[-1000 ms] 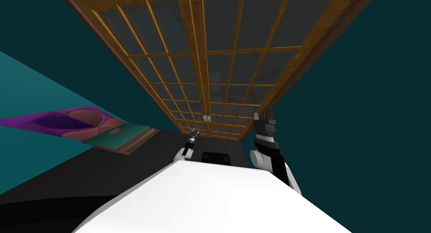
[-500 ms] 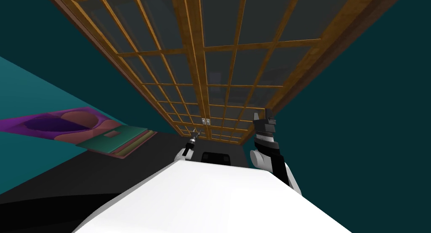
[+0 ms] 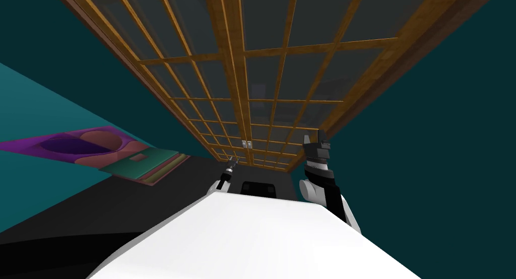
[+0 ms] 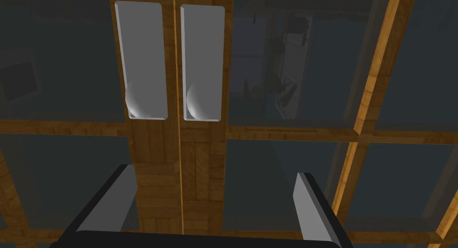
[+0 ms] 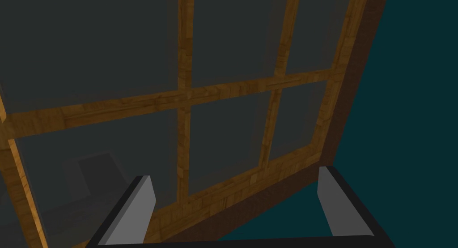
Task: Pull the door open
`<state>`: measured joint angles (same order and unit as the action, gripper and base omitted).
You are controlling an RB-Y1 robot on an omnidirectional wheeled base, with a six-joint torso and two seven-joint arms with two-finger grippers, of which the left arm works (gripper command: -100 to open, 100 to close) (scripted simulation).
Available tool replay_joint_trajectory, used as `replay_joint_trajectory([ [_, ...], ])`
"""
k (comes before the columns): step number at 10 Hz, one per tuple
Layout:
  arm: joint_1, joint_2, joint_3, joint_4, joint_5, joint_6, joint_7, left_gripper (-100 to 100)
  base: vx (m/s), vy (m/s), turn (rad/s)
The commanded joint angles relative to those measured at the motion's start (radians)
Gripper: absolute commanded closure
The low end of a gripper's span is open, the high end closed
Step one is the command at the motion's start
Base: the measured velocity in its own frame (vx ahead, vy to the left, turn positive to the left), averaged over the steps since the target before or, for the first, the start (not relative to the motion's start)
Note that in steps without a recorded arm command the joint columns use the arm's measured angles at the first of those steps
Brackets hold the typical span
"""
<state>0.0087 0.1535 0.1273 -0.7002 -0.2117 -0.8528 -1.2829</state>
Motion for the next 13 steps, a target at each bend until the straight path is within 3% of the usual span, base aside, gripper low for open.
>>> replay_joint_trajectory([
  [1,0.021,0.004,0.013,0.003,0.0,0.007,-0.004,-100,-0.189,-0.003,0.028],
  [5,0.058,0.013,0.05,0.036,0.001,0.014,-0.018,-100,-0.176,-0.005,0.029],
  [6,0.076,0.016,0.072,0.054,0.002,0.019,-0.026,-100,-0.127,0.034,0.023],
  [7,0.076,0.016,0.072,0.054,0.002,0.019,-0.026,-100,-0.102,0.024,0.01],
  [13,0.133,0.023,0.171,0.129,0.002,0.038,-0.067,-100,-0.138,0.005,0.005],
])
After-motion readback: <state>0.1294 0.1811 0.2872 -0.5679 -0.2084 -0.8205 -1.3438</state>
